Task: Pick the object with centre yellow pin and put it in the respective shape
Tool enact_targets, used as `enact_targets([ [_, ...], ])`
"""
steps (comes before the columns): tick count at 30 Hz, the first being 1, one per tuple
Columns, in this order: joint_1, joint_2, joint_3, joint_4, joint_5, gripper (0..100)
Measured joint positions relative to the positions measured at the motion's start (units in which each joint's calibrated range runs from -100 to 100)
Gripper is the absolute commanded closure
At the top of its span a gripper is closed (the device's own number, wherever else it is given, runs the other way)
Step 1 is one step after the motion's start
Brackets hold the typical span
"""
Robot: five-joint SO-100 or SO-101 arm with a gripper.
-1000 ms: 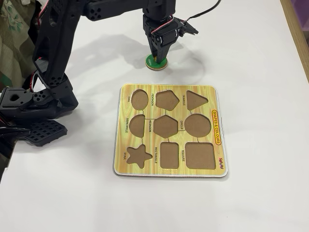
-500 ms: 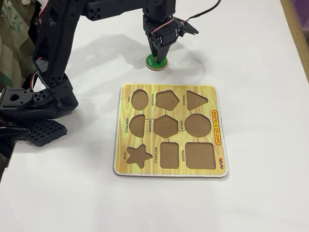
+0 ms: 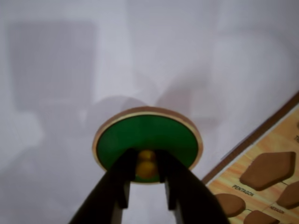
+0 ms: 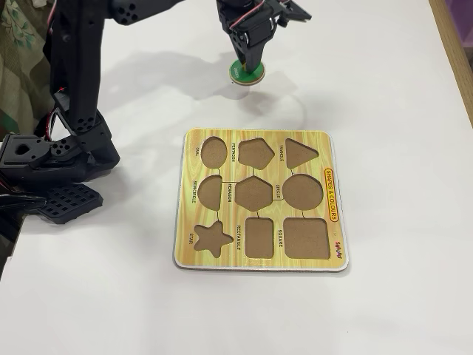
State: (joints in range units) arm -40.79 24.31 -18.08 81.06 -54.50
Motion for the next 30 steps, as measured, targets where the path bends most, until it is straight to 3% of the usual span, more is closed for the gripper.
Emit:
enact_targets([
  [12, 12.07, -7.56, 0.0, 0.09, 0.0, 99],
  [30, 31.52, -5.24, -1.26, 0.09, -0.31, 99],
])
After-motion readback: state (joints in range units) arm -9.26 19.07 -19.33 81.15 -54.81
